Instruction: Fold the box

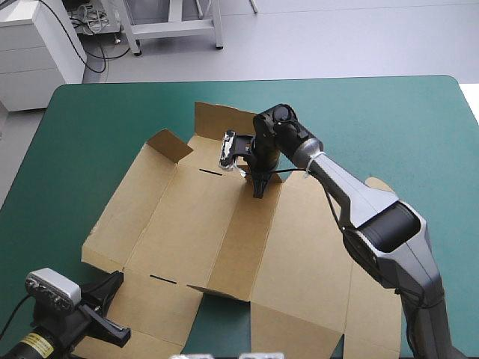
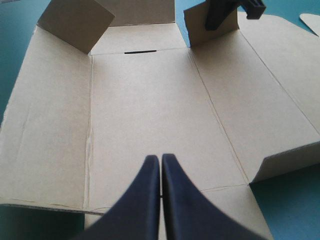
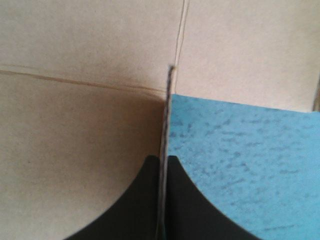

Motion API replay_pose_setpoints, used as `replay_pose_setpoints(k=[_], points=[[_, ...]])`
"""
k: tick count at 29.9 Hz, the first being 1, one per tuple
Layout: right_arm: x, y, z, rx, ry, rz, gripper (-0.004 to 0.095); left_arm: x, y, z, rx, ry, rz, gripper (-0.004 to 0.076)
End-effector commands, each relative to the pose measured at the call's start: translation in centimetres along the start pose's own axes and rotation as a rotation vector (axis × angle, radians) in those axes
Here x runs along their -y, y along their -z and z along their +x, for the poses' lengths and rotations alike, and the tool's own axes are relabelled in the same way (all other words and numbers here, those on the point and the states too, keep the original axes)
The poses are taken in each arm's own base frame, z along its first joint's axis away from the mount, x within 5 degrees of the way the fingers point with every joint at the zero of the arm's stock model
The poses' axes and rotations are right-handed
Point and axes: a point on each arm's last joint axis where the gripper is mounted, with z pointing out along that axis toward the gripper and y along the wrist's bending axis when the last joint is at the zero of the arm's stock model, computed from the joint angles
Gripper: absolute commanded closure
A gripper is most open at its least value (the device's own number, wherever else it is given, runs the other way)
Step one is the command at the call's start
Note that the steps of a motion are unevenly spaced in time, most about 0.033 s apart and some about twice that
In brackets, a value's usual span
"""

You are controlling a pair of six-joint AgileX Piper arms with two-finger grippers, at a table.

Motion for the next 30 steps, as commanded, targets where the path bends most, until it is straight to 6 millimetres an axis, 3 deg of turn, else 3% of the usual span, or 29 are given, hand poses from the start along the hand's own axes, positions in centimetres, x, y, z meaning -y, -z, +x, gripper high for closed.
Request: replay_pose_setpoints(k=[1,17,19,22,27,30], points=[[0.6,2.2,-0.4,0.052,0.009,0.065,0.093,0.0,0.3,-1.3,0.085,0.013,-0.003,0.0731],[1.7,1.9,-0.4,0.042,0.016,0.178,0.0924,0.0,0.3,-1.3,0.085,0.013,-0.003,0.0731],[1.7,1.9,-0.4,0.04,0.023,0.175,0.0903,0.0,0.3,-1.3,0.085,0.013,-0.003,0.0731],[1.5,2.3,-0.3,0.021,0.03,0.147,0.0785,0.0,0.3,-1.3,0.085,0.013,-0.003,0.0731],[2.1,6.1,-1.1,0.1,-0.033,0.2,0.0486,0.0,0.3,-1.3,0.085,0.013,-0.003,0.0731],[2.7,10.2,-1.7,0.201,-0.055,0.28,0.0447,0.0,0.3,-1.3,0.085,0.013,-0.003,0.0731]])
